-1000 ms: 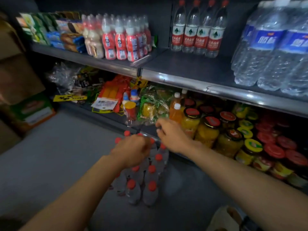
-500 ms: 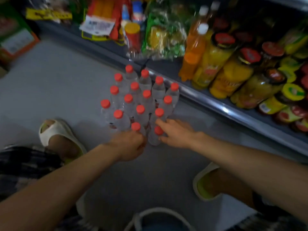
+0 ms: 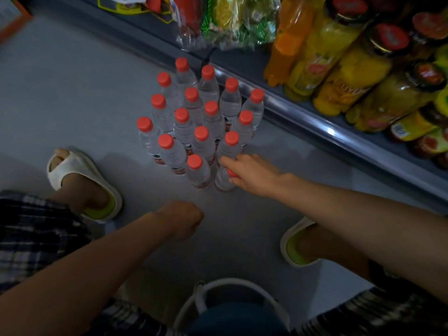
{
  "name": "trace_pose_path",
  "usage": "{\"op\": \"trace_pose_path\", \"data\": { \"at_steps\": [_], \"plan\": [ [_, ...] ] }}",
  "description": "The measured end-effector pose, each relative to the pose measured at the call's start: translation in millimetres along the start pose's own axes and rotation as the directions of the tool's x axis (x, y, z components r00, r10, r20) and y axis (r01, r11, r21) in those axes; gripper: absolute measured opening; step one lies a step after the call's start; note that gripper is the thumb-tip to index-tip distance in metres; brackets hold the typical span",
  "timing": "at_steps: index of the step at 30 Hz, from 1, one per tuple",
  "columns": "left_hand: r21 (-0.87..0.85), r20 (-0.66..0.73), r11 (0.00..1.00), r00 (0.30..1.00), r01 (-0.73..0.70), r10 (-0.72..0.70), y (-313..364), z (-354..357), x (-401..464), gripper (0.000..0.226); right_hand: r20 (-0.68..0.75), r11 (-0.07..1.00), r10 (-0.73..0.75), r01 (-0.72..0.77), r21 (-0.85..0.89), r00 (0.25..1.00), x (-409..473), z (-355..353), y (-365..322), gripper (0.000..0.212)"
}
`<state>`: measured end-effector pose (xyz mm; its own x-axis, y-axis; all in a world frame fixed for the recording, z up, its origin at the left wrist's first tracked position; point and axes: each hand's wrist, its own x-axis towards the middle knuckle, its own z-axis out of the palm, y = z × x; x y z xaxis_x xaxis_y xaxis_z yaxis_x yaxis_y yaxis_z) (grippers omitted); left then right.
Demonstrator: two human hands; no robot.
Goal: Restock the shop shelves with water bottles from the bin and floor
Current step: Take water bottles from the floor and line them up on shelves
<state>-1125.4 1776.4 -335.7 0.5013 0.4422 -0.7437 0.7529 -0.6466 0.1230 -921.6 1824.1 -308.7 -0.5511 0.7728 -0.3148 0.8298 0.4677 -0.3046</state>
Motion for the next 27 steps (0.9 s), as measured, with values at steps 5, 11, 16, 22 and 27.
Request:
{"op": "trace_pose_path", "data": {
  "at_steps": [5,11,16,22,27],
  "plan": [
    [0.011,-0.013,1.000,1.000,-0.010,0.011,0,0,-2,0.026,-0.038,0.994,-0.096,0.098,0.051,0.995,-10,-5,2,0.035],
    [0.038,-0.049,0.999,0.999,-0.016,0.017,4,-12,-6,0.028,0.019,0.994,-0.077,0.075,0.075,0.997,-15,-38,-2,0.022],
    [0.055,-0.104,0.998,0.994,-0.008,0.014,6,-33,-19,0.029,-0.001,0.986,-0.072,0.071,0.148,0.997,-25,-89,-8,0.022],
    [0.066,-0.256,0.998,0.966,-0.018,0.035,10,-84,-46,0.026,-0.188,0.991,-0.054,0.076,0.112,0.981,-49,-168,-24,0.030],
    [0.055,-0.386,0.998,0.922,-0.007,0.028,8,-140,-80,0.019,-0.373,0.999,-0.004,0.020,0.037,0.928,-74,-241,-38,0.030]
  ]
}}
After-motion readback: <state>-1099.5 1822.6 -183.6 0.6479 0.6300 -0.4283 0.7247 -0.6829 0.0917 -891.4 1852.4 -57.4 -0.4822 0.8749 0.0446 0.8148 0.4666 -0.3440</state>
